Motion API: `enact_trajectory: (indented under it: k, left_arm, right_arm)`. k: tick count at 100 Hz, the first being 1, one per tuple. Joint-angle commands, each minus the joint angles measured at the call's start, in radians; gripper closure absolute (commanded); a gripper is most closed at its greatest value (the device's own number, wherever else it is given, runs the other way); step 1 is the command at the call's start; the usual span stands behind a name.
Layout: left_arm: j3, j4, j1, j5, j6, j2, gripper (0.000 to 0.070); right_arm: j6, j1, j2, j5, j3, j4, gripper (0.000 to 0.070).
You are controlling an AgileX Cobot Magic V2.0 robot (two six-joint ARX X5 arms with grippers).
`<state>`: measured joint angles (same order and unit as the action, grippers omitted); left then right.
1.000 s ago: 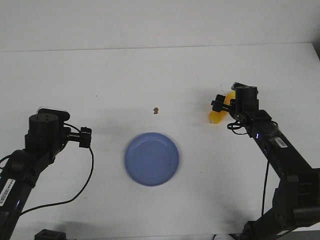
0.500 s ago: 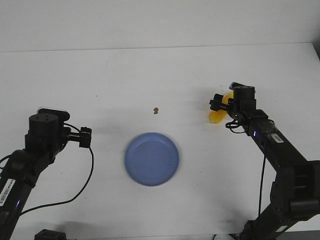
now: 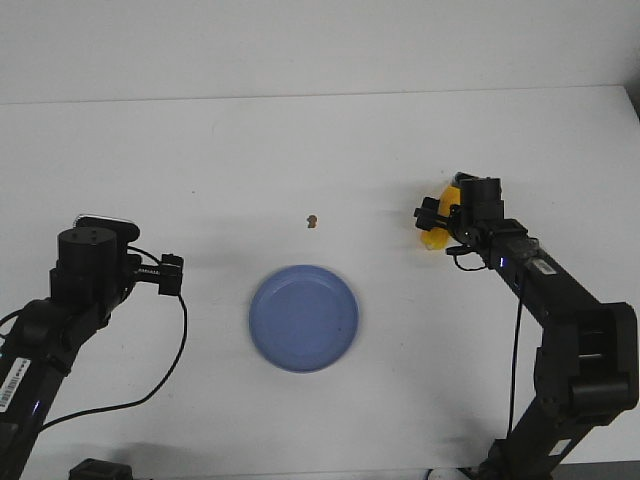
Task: Place corn on plate with both arms
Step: 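Close the right gripper on the corn cob and lift it, then carry the corn cob with the right gripper over the blue plate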
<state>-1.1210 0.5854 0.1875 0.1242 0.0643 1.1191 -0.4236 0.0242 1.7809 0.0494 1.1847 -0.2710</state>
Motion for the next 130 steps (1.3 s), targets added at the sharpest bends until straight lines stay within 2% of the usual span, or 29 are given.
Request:
enact_trajectory:
  k: [1,3,7,13,28,47,61,86,117,130]
  left_arm:
    - [-0.017,-0.002,0.002,0.0,-0.005,0.011,0.0]
    - [-0.017,-0.002,0.002,0.0,-0.005,0.011,0.0]
    - [-0.017,-0.002,0.002,0.0,-0.005,0.011,0.0]
    - [-0.017,-0.002,0.002,0.0,-0.005,0.011,0.0]
    - [-0.017,-0.002,0.002,0.0,-0.005,0.011,0.0]
    - [-0.017,-0.002,0.002,0.0,-0.006,0.011,0.0]
    - [-0.017,-0.002,0.002,0.0,-0.01,0.011,0.0]
    - [-0.017,-0.002,0.002,0.0,-0.016,0.011,0.0]
    - [-0.017,-0.001,0.002,0.0,-0.016,0.011,0.0]
    - [-0.017,-0.001,0.002,0.0,-0.016,0.011,0.0]
  right_arm:
    - [0.001,0.001,0.023,0.002,0.022,0.01,0.0191]
    - [0.001,0.001,0.023,0.003,0.022,0.01,0.0216]
    - [0.002,0.001,0.023,0.004,0.022,0.007,0.0327]
    - [0.002,0.001,0.023,0.005,0.022,0.001,0.0443]
    - [0.003,0.001,0.023,0.007,0.022,-0.002,0.0509]
    - [0.025,0.001,0.012,0.007,0.022,-0.005,0.0517]
    - [0.085,0.004,-0.048,0.018,0.022,-0.007,0.0518]
    - [0.136,0.051,-0.25,0.121,0.022,-0.051,0.0517]
    - [0.205,0.253,-0.367,0.133,0.02,-0.267,0.0517]
    - [0.219,0.362,-0.354,0.113,0.009,-0.283,0.0517]
